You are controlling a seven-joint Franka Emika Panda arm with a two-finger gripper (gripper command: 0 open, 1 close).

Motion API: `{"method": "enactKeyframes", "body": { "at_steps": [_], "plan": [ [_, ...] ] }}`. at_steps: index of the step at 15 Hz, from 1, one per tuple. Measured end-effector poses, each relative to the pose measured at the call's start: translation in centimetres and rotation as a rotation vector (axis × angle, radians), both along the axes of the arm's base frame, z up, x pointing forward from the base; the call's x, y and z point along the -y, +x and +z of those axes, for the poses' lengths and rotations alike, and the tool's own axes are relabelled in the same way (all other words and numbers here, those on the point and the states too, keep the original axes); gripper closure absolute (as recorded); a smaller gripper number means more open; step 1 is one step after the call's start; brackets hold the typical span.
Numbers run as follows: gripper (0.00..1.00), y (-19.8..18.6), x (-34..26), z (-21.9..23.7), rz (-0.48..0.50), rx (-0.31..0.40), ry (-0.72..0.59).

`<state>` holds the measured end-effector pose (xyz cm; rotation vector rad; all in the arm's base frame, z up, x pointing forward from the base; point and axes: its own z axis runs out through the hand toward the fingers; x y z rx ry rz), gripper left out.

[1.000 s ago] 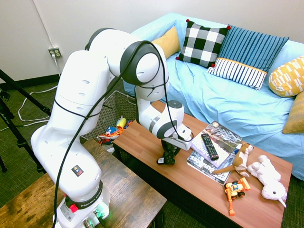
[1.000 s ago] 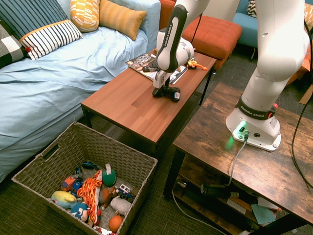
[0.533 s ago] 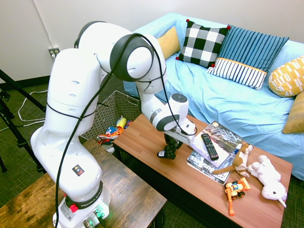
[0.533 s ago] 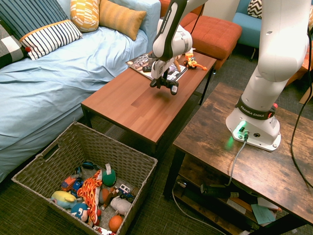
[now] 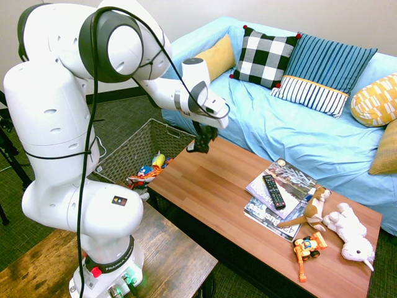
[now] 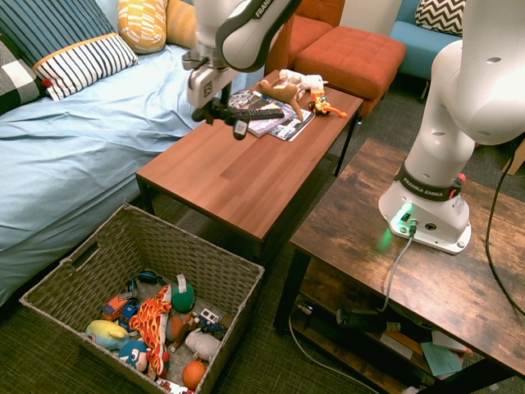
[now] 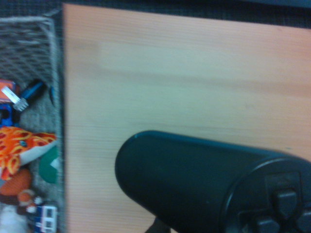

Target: Put the gamepad in the basket

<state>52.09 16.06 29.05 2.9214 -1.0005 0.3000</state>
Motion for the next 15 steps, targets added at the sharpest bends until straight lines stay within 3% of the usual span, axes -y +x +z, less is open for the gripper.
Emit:
{"method": "enactKeyframes", "body": {
  "at_steps": [4, 8, 15],
  "plan": [
    [1.0, -1.1, -14.1, 0.2, 0.055, 0.013, -0.003],
    [1.0, -2.8, -26.1, -6.4, 0.138, 0.005, -0.079],
    [1.0, 0.1, -31.9, -19.3, 0.145, -0.158, -0.093]
  ]
}}
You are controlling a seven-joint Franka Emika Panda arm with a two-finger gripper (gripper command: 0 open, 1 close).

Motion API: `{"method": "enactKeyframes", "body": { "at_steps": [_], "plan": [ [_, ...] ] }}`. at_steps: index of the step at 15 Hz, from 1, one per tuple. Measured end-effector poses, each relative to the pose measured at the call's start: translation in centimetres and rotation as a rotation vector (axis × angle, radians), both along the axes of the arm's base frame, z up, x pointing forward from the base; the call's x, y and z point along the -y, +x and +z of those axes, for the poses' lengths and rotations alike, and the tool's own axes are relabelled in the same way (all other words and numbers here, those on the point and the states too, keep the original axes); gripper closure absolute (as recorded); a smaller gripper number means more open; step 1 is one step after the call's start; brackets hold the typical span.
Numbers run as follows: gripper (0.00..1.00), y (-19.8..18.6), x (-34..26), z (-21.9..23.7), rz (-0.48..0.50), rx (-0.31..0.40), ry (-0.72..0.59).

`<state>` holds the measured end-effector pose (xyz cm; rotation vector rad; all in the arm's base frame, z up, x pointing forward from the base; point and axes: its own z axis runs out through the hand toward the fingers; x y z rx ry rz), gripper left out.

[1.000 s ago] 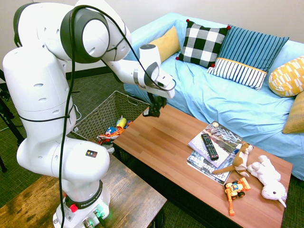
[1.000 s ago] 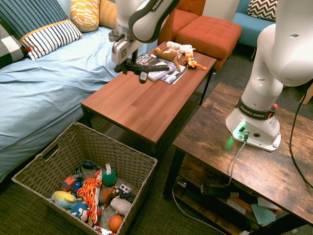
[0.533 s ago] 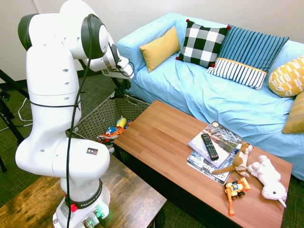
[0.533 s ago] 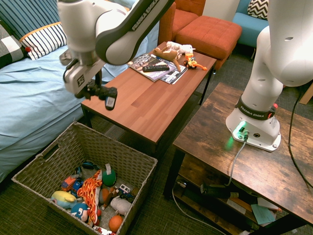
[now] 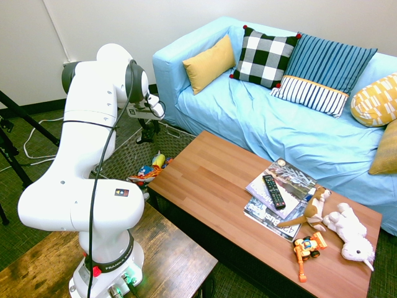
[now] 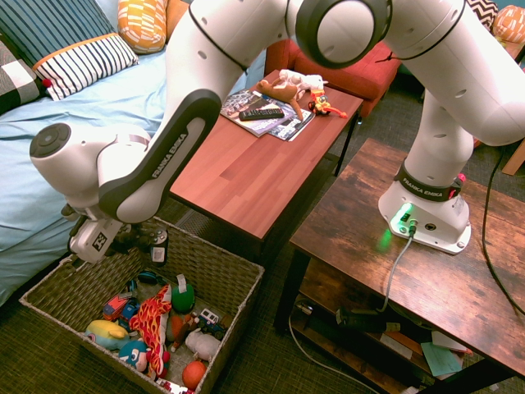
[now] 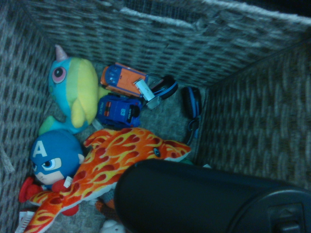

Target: Put the gamepad in the basket

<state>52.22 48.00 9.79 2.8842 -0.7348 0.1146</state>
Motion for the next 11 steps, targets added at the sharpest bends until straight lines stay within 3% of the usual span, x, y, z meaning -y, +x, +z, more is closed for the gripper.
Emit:
{"method": "enactKeyframes", "body": {
  "at_steps": [3, 4, 11],
  "plan": [
    [1.0, -1.9, -3.5, -4.1, 0.017, -0.047, -0.019],
    [0.0, -2.2, -4.0, -5.2, 0.018, -0.054, -0.027],
    [0.0, 0.0, -3.3, -5.4, 0.001, -0.073, -0.04]
  ]
}}
